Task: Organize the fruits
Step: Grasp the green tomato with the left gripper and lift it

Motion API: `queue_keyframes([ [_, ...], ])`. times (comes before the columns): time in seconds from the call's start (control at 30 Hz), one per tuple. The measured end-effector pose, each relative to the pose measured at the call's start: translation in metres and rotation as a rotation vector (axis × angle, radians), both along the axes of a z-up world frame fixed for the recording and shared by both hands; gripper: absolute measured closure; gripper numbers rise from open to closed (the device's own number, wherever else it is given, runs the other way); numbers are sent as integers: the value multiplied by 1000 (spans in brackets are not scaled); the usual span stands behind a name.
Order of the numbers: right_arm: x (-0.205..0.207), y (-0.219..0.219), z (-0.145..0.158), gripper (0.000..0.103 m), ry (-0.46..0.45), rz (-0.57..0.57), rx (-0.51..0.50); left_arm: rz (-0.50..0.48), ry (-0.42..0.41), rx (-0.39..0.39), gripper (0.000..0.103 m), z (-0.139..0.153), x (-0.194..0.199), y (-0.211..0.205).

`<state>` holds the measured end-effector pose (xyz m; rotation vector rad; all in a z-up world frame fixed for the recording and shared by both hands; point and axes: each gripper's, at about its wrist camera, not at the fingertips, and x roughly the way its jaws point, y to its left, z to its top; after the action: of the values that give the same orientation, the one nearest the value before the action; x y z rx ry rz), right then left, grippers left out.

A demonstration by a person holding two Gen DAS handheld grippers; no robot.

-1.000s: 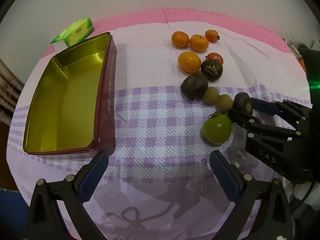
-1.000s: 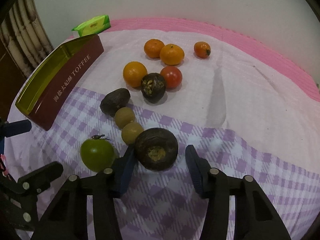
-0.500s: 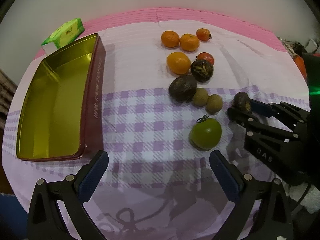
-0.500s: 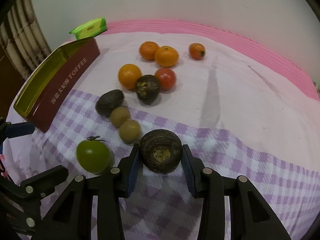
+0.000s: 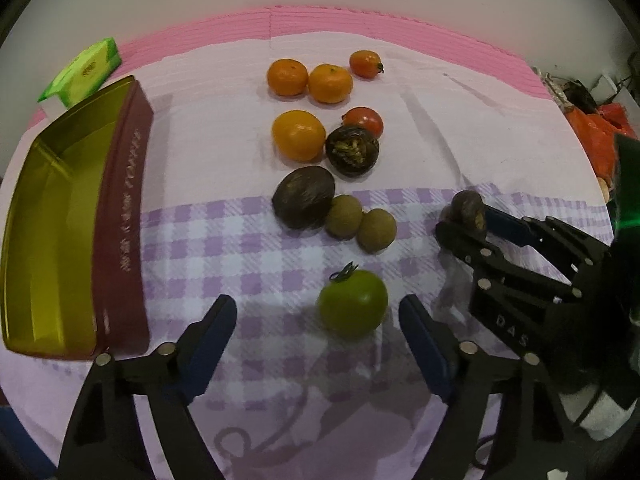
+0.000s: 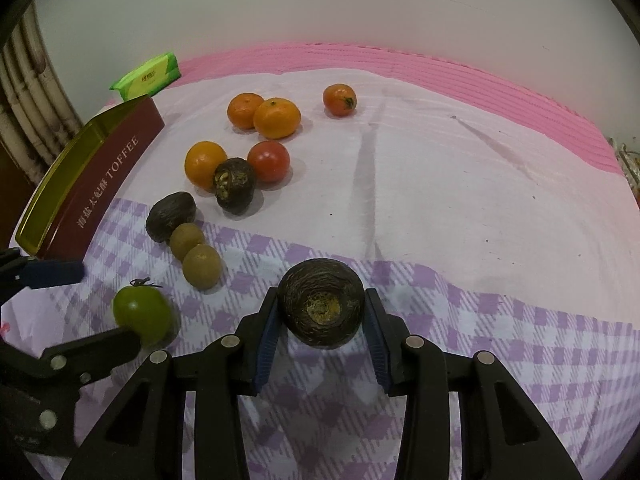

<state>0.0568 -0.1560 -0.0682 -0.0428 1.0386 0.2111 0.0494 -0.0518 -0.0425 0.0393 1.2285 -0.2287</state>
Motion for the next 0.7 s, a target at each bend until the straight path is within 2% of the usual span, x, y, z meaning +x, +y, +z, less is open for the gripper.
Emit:
queue_keyframes([
  [0.27,-3,-5,1,62,-3,-2,7,-5,51,-39,49,-15,10,-3],
  [0.43,-2,-4,0,62,-3,-2,5,-15,45,-51,59,-14,10,-3],
  [0.5,-2,-4,1,62,-3,-2,2,-17,44,-59,68,-14,10,-4],
  [0.7,-2,-2,1,61,-5,-2,-6,-18,56,-64,69,-12,6,0],
])
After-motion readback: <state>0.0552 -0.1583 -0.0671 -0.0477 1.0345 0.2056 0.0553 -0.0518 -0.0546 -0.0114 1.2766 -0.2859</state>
